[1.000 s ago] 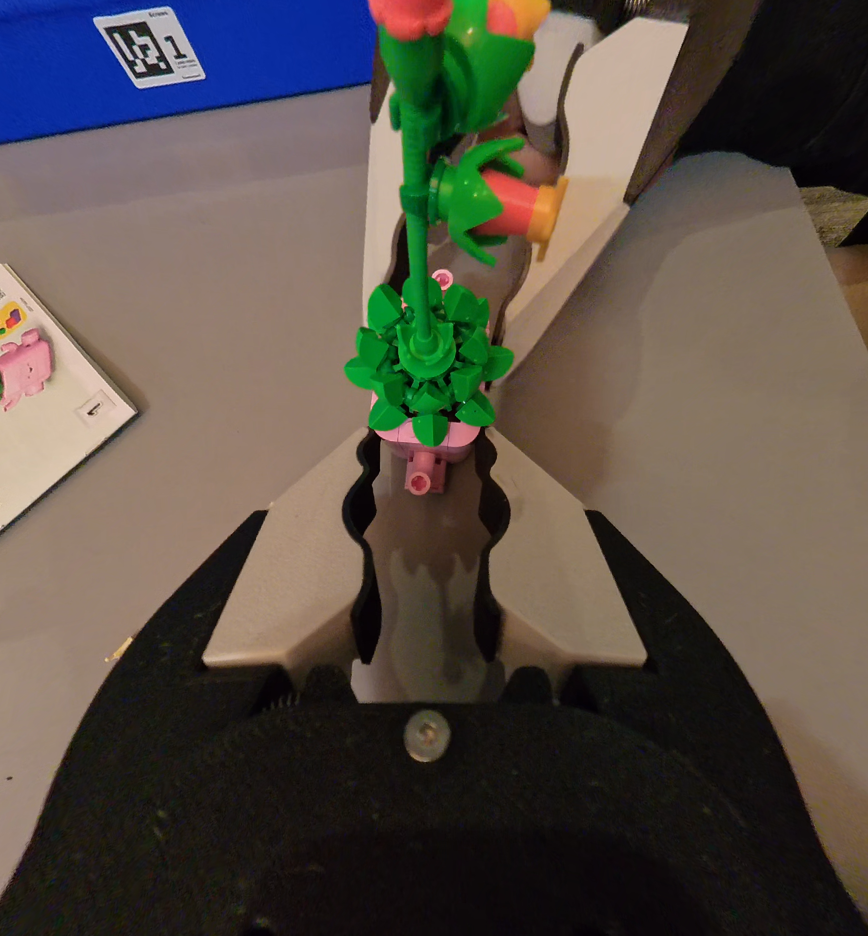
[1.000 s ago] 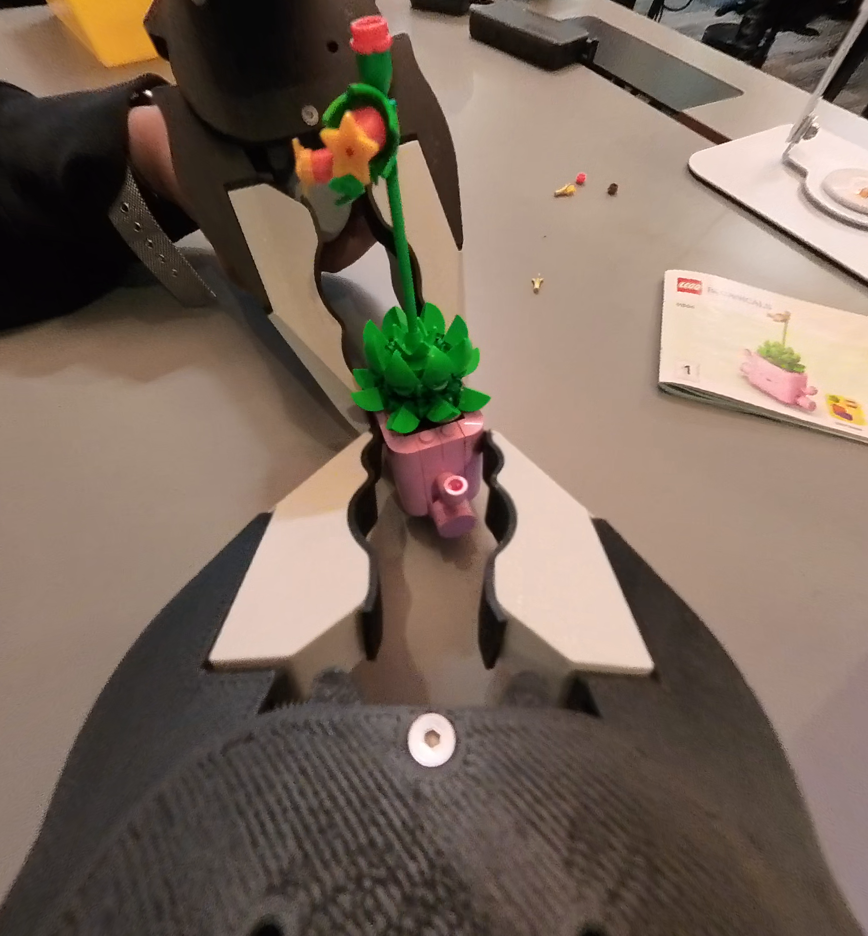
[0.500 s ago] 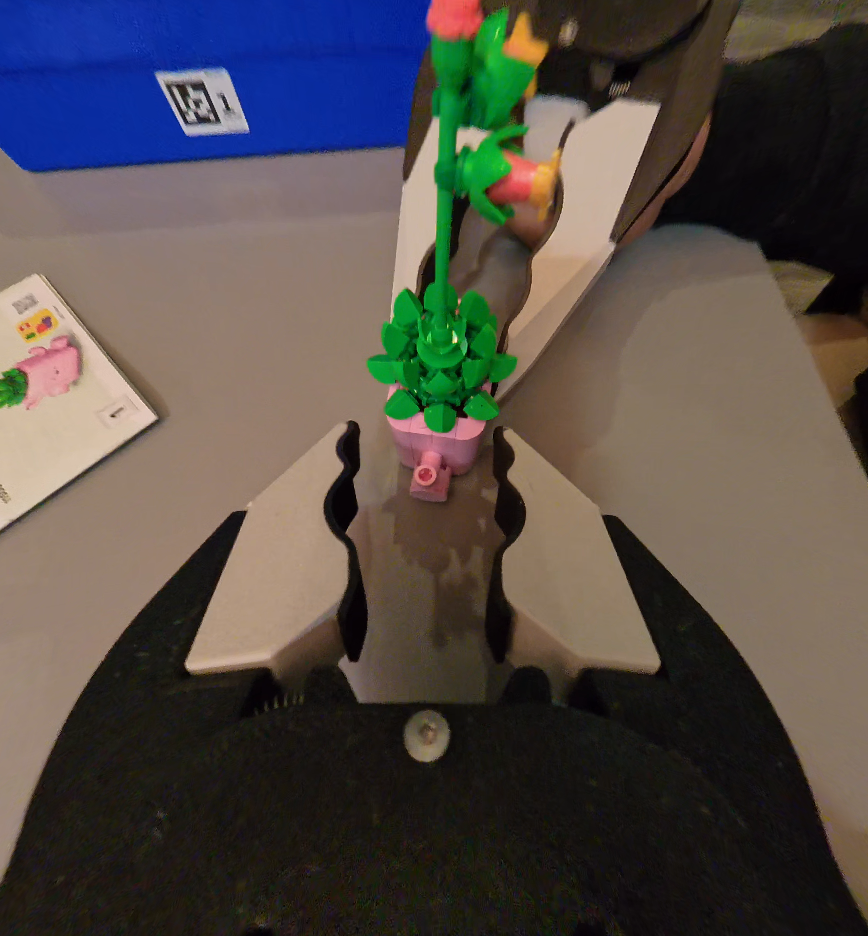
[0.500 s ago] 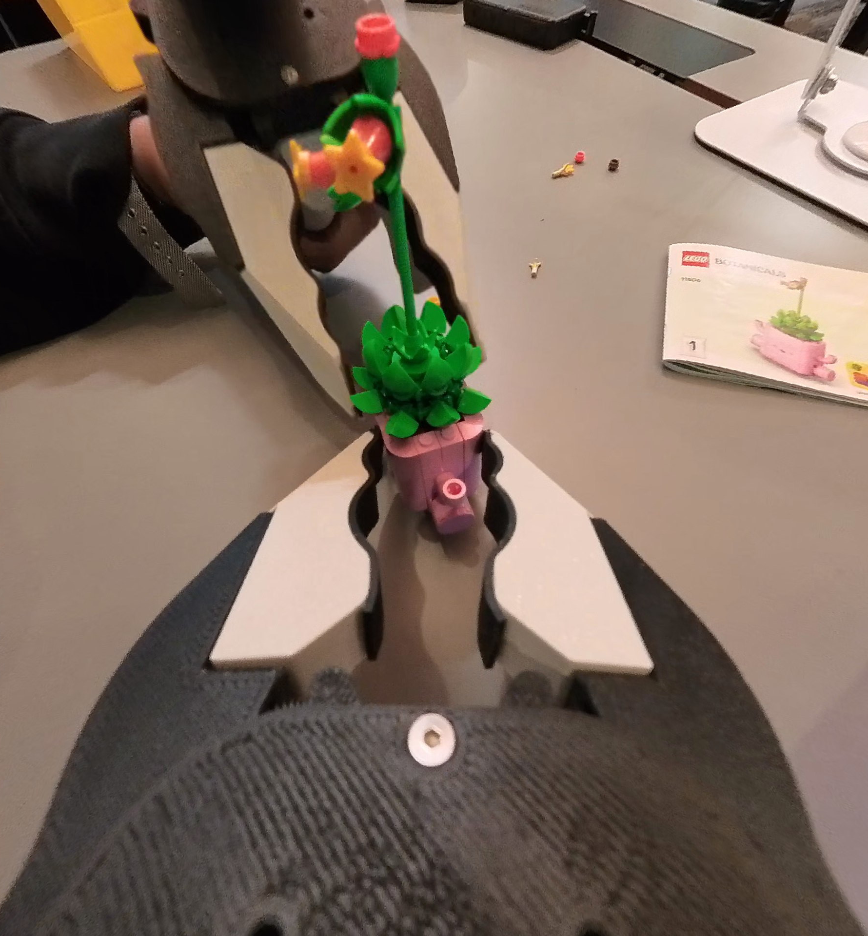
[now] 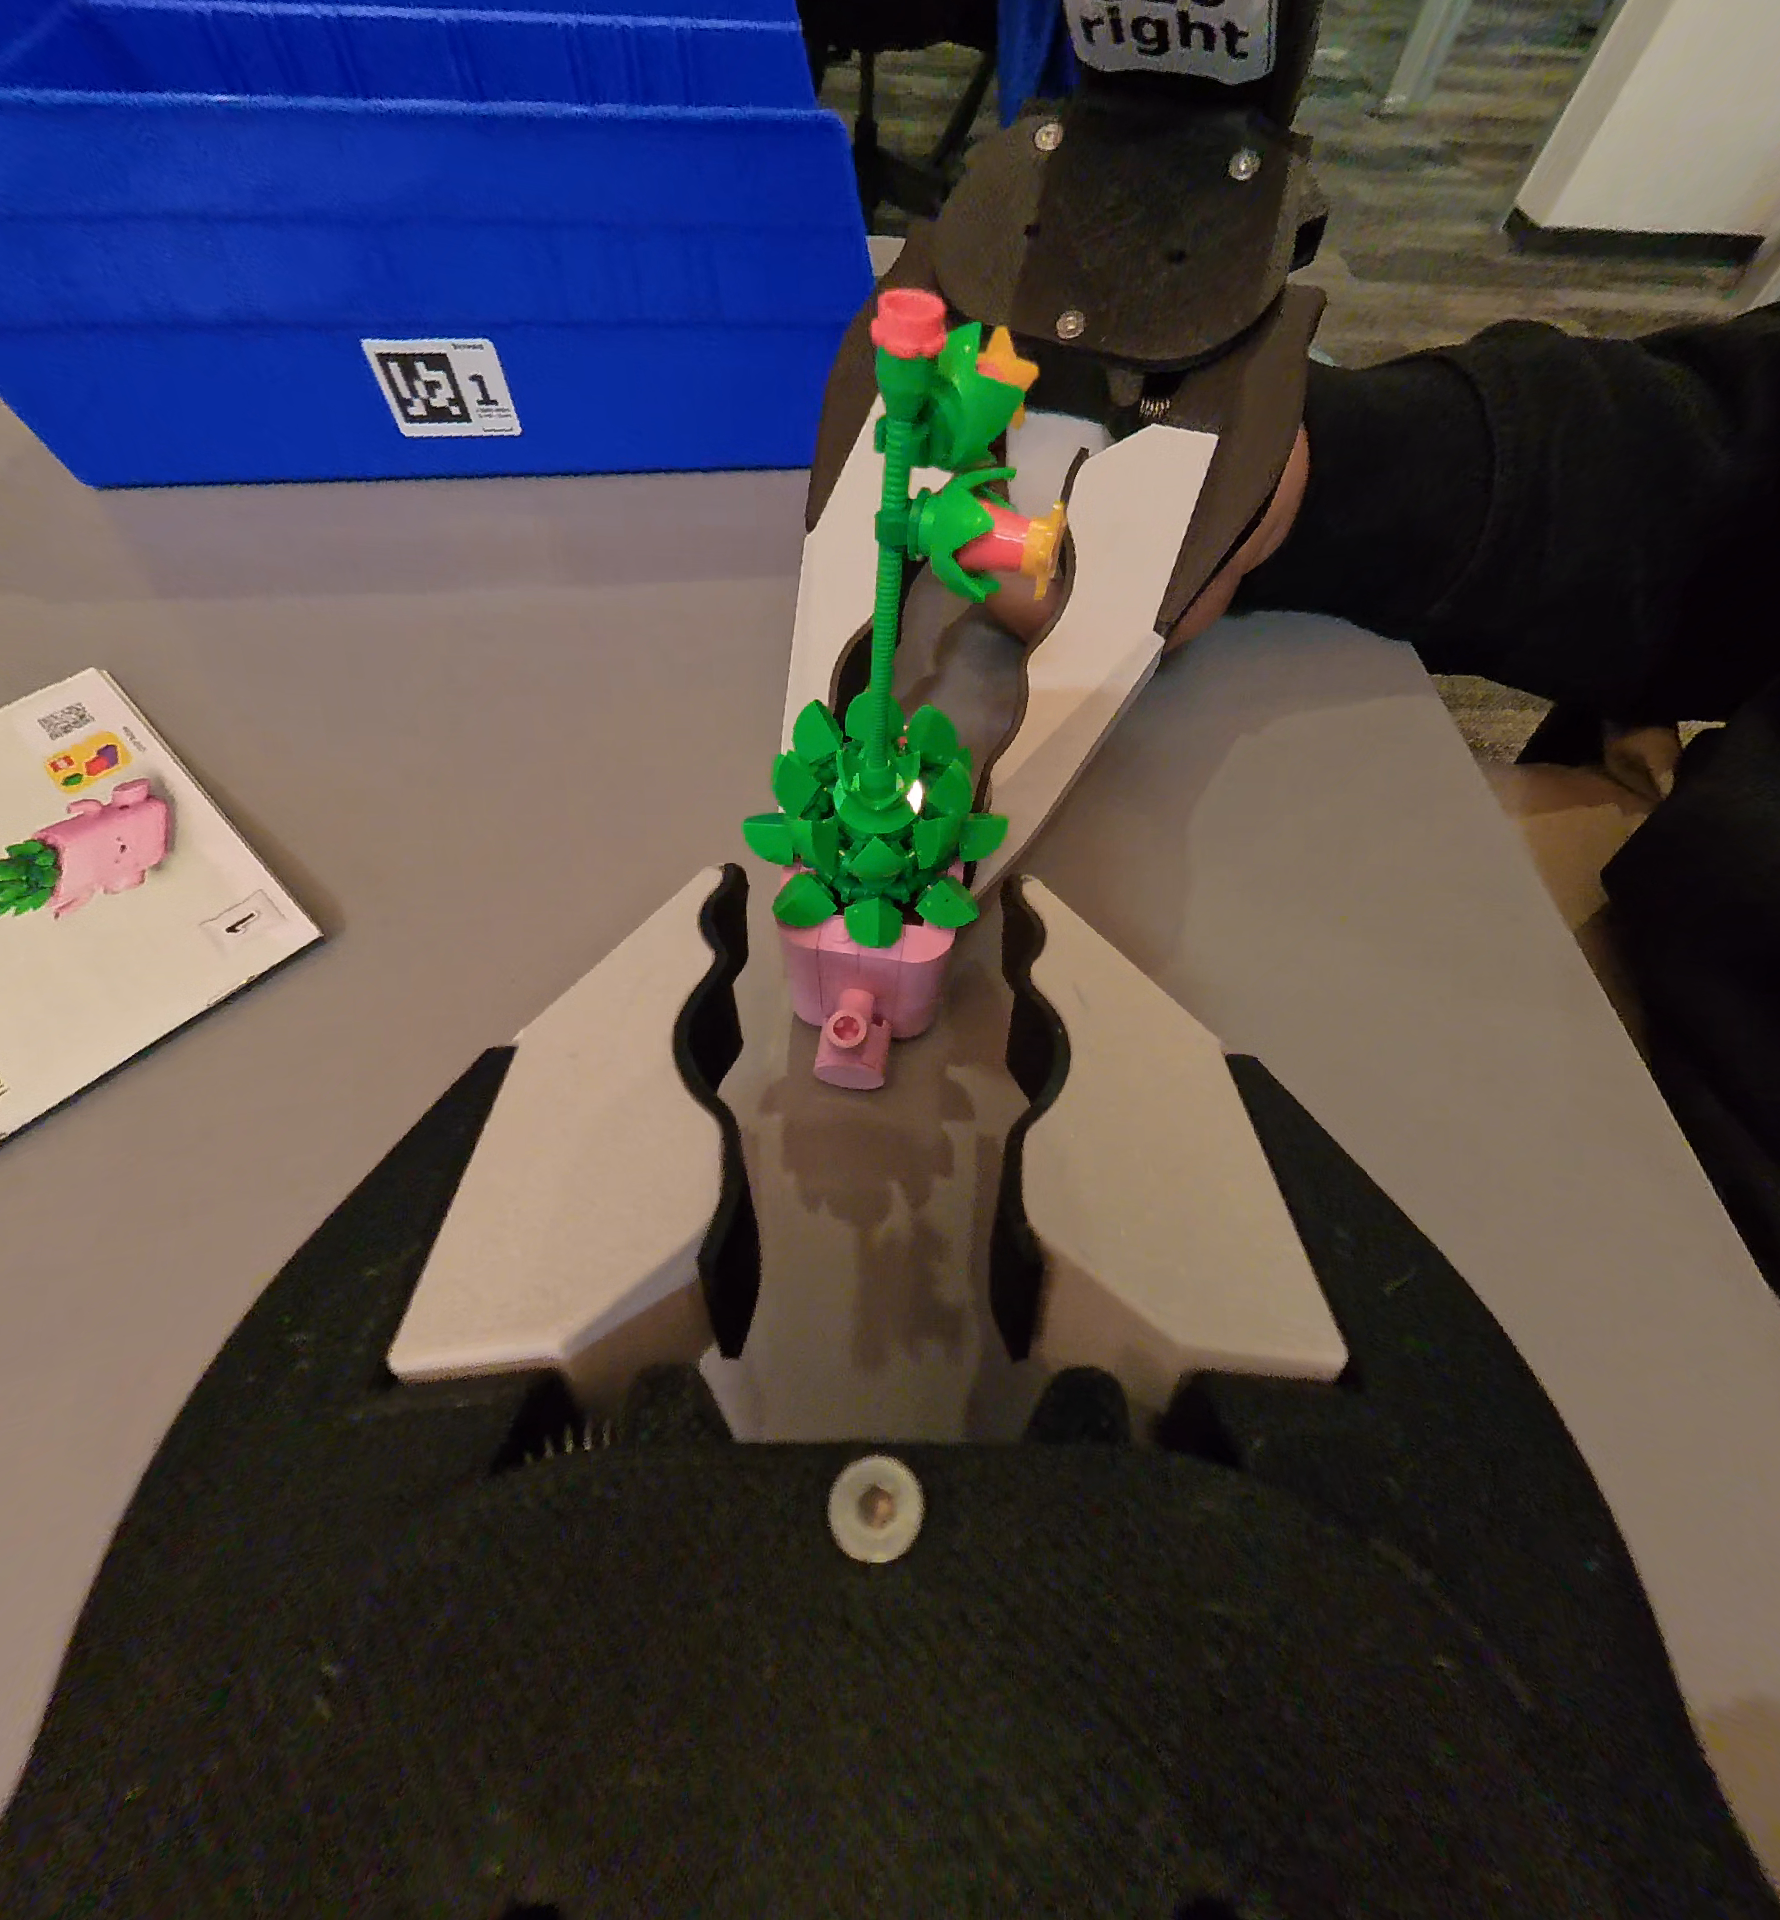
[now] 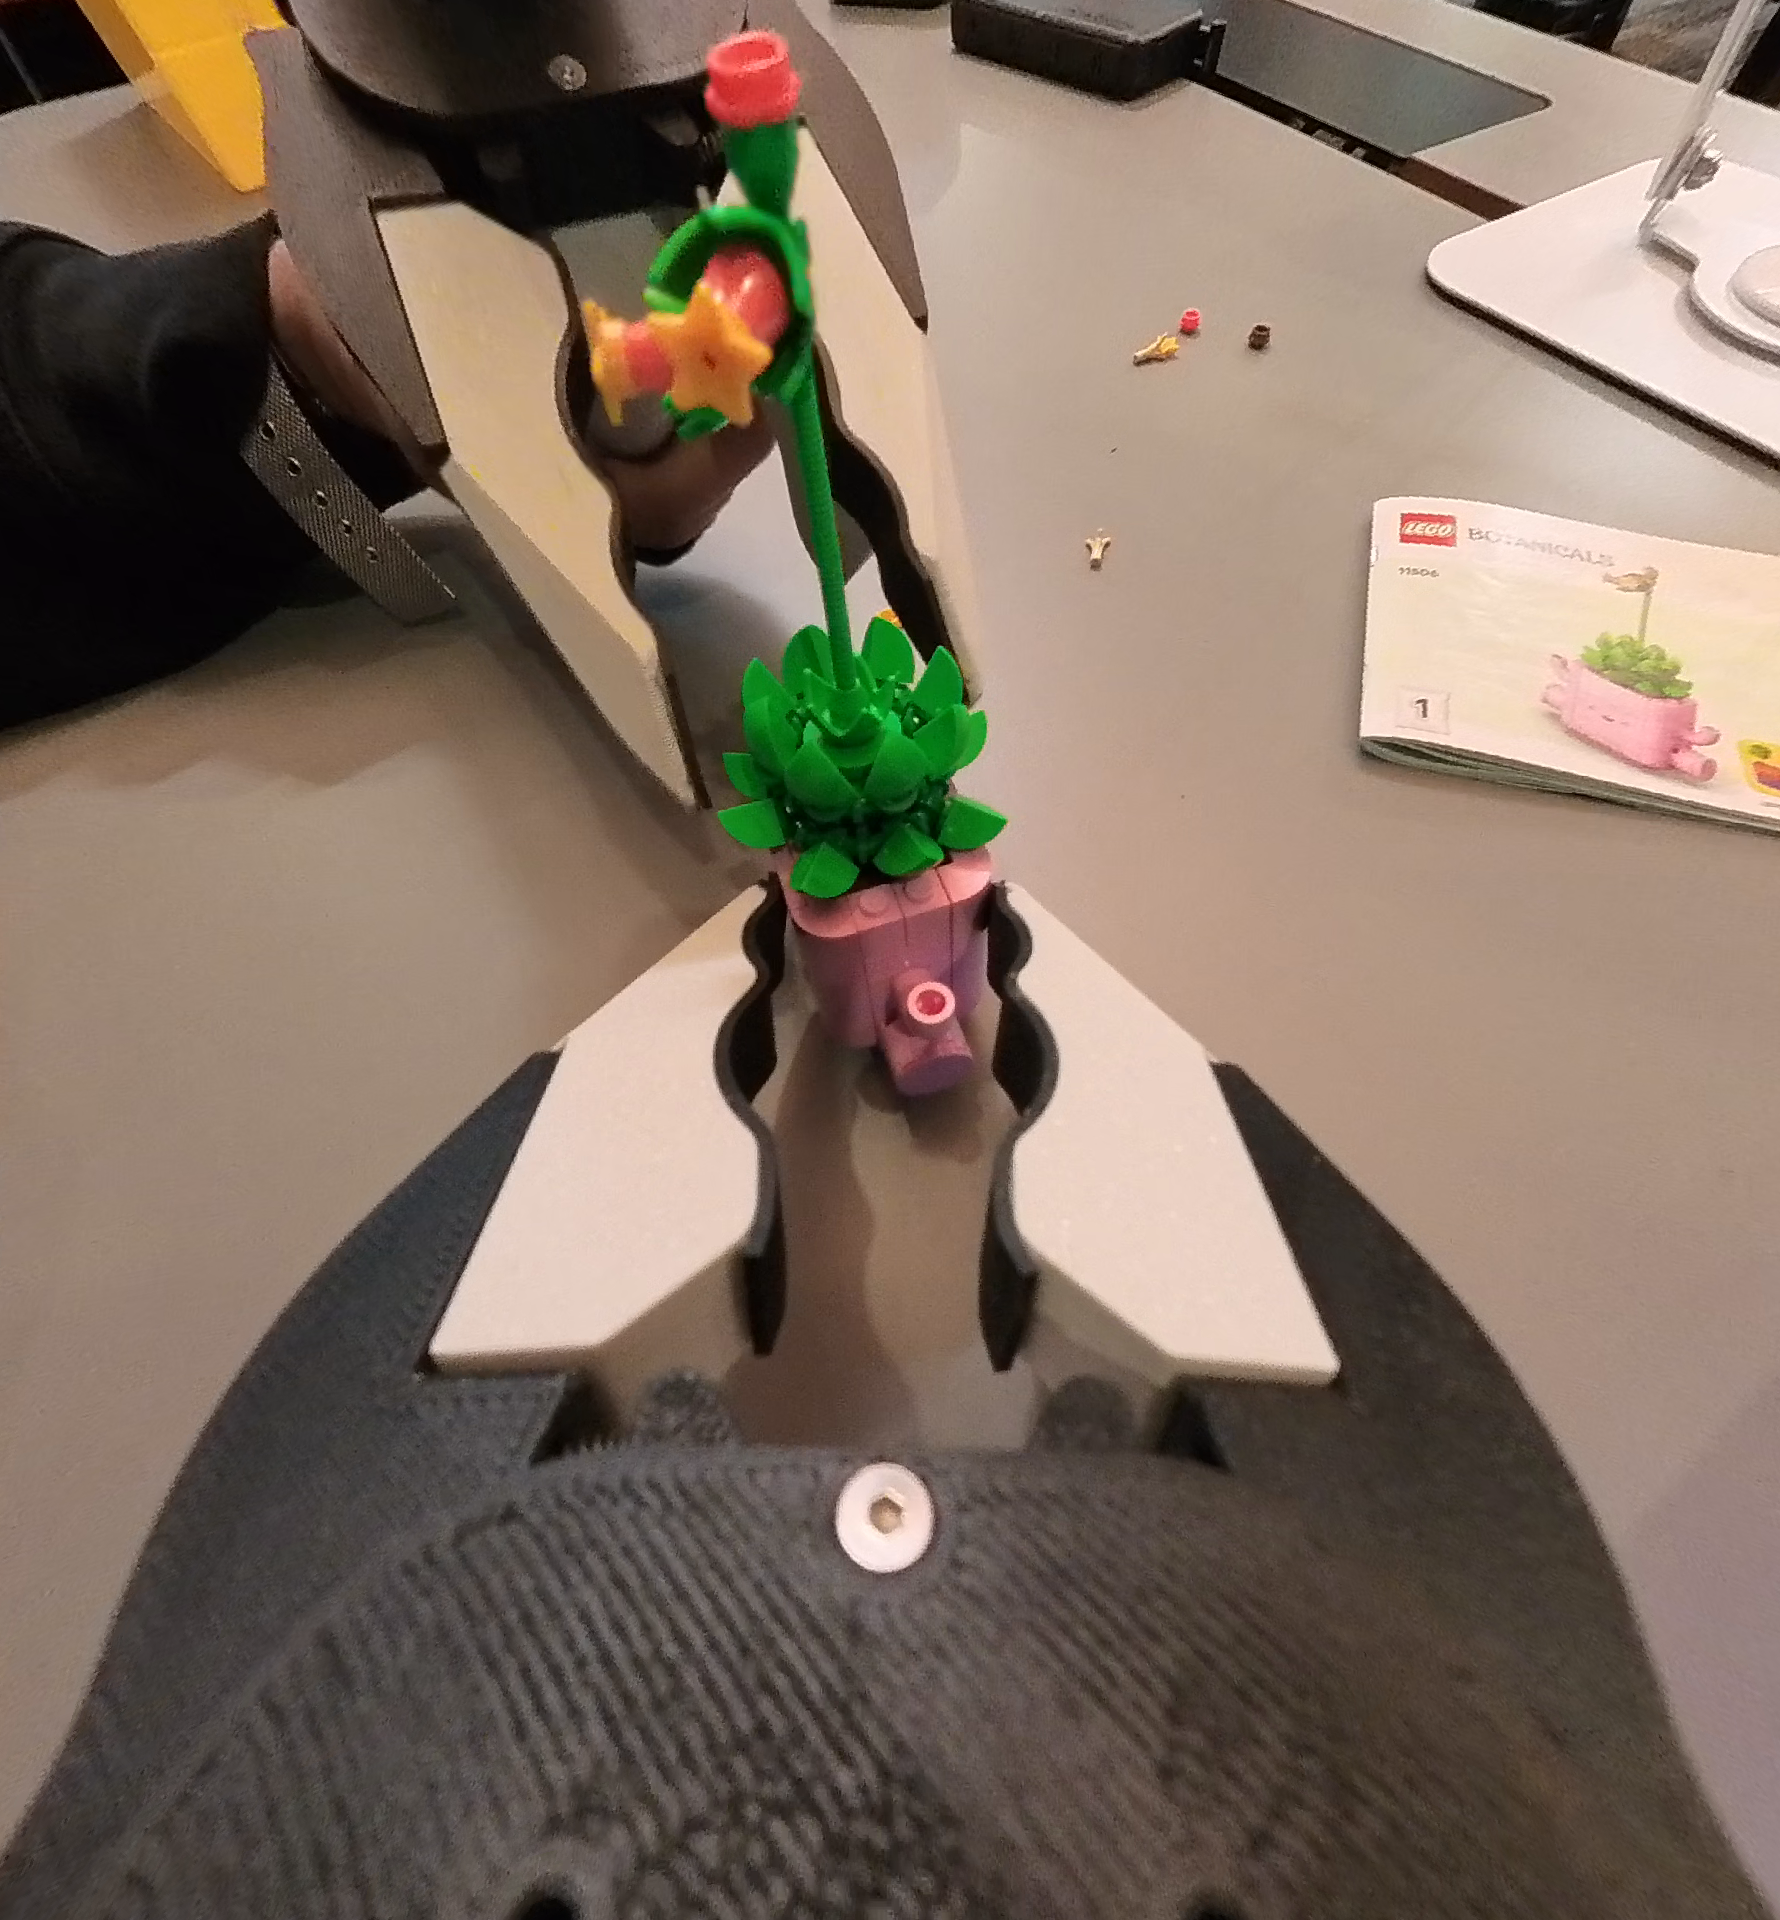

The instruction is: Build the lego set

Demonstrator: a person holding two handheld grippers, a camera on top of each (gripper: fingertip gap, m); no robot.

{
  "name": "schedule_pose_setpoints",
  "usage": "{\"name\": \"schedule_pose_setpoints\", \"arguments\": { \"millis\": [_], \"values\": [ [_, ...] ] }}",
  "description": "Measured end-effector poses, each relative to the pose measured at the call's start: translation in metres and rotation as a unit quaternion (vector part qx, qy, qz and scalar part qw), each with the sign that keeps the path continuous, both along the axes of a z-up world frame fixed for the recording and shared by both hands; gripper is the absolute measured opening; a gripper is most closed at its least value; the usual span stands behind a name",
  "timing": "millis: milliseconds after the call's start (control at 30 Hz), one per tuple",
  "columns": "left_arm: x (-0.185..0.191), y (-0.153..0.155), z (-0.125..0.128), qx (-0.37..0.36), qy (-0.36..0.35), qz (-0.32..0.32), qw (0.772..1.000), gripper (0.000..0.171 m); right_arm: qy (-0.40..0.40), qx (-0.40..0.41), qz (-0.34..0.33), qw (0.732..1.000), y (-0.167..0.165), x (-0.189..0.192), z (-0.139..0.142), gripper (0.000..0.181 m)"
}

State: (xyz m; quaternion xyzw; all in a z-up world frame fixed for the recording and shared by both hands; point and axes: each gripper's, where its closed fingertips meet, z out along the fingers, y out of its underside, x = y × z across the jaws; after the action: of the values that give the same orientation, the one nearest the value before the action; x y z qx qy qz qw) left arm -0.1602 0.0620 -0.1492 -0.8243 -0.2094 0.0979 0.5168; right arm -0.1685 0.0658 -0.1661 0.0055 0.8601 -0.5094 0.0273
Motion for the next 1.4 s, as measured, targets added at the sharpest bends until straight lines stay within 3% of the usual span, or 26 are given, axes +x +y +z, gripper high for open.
{"name": "schedule_pose_setpoints", "arguments": {
  "millis": [733,1400],
  "values": [
    [-0.0046,0.0092,0.0072,0.073,-0.03,0.004,0.997,0.051,0.003,0.0,0.0,1.0,0.0,-0.0002,0.0,0.038],
    [-0.0067,0.0087,0.0039,0.052,-0.015,0.013,0.998,0.043,0.006,0.001,-0.001,1.0,-0.0002,-0.0001,-0.0003,0.038]
  ]
}}
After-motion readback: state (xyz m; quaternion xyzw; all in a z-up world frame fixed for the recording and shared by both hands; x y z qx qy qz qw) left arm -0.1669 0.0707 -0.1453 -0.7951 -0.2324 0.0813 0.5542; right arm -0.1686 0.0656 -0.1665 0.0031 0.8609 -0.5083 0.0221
